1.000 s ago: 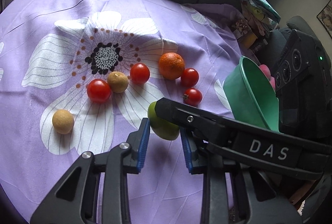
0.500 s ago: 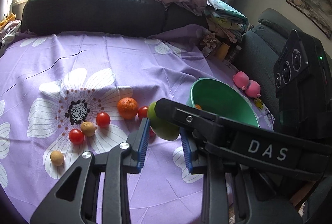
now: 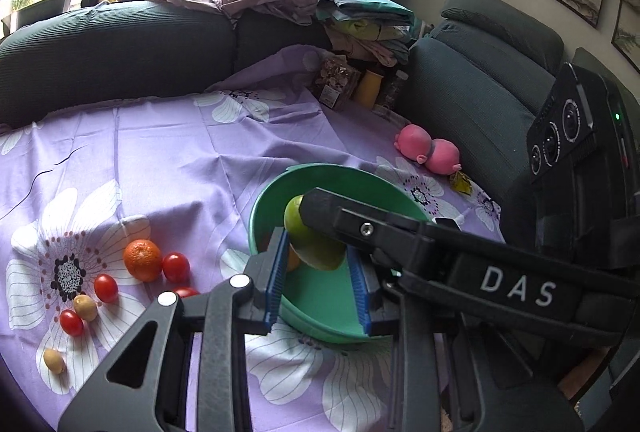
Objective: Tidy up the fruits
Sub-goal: 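Carry the lime with the right tool into the green bowl and release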
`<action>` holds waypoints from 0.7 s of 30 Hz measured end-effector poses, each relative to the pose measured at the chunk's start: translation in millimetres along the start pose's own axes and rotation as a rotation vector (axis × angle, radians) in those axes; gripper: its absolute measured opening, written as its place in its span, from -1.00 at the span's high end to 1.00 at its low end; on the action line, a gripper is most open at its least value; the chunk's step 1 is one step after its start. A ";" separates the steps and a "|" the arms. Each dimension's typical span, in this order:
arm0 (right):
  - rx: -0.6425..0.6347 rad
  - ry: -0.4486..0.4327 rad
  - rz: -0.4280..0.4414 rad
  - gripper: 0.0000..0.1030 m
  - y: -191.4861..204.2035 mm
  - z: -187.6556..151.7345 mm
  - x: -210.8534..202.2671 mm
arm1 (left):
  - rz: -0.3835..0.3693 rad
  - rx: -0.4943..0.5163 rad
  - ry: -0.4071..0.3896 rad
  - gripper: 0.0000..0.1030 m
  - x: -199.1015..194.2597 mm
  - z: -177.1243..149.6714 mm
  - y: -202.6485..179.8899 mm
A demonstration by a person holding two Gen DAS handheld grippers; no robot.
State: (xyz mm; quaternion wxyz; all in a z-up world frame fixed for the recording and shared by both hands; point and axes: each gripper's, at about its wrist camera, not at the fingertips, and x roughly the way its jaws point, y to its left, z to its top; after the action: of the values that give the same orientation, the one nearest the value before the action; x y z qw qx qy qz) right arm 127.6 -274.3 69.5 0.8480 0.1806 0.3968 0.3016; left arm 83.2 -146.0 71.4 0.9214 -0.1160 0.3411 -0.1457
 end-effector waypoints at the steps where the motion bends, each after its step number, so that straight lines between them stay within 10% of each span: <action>1: 0.011 -0.004 -0.006 0.33 -5.3 1.1 -1.6 | -0.010 0.005 0.007 0.43 4.6 1.1 -2.4; 21: 0.112 0.052 -0.108 0.32 -59.8 4.1 6.2 | -0.095 0.001 0.134 0.43 61.7 -1.7 -17.4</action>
State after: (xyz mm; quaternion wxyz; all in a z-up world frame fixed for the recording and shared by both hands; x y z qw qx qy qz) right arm 155.9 -315.5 35.9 0.8409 0.1982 0.4443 0.2372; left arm 123.5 -183.9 38.9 0.8885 -0.1216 0.3961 -0.1970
